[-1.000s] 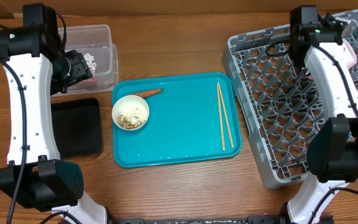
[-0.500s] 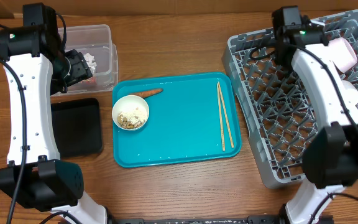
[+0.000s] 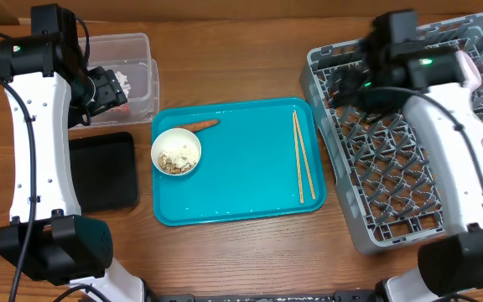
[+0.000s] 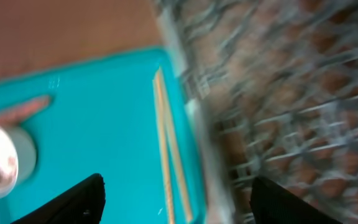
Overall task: Sort waste into correct bins and load items into the dishwasher
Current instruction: 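Reach the right gripper to the tray and grasp one chopstick, then lift the chopstick and drop it into the rack edge slot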
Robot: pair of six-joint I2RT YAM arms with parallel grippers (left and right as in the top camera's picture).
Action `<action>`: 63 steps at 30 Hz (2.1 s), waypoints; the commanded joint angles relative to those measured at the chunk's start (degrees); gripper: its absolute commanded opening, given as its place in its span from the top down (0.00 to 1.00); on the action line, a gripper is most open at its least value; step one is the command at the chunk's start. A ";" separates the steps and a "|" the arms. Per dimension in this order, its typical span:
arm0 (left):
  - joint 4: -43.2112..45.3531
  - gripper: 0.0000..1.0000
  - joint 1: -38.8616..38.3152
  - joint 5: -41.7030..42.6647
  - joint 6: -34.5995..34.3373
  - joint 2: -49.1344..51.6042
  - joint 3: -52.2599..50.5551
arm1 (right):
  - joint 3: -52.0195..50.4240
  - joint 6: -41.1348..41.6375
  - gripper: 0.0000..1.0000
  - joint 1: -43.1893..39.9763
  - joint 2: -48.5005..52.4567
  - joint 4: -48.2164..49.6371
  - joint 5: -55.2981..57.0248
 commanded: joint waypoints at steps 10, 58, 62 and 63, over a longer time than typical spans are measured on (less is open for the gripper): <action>0.02 0.16 0.24 0.48 -0.39 -0.15 0.37 | -18.88 2.75 0.26 12.11 5.90 10.21 -3.21; 0.48 0.16 0.24 1.90 -0.37 -0.15 0.37 | -31.61 3.54 0.96 13.79 9.03 21.14 -2.16; 0.48 0.16 0.24 1.90 -0.37 -0.15 0.37 | -26.73 3.50 0.96 13.68 5.55 18.32 -0.59; 0.48 0.16 0.24 1.90 -0.37 -0.15 0.37 | -25.07 3.50 0.96 13.46 4.26 17.20 0.68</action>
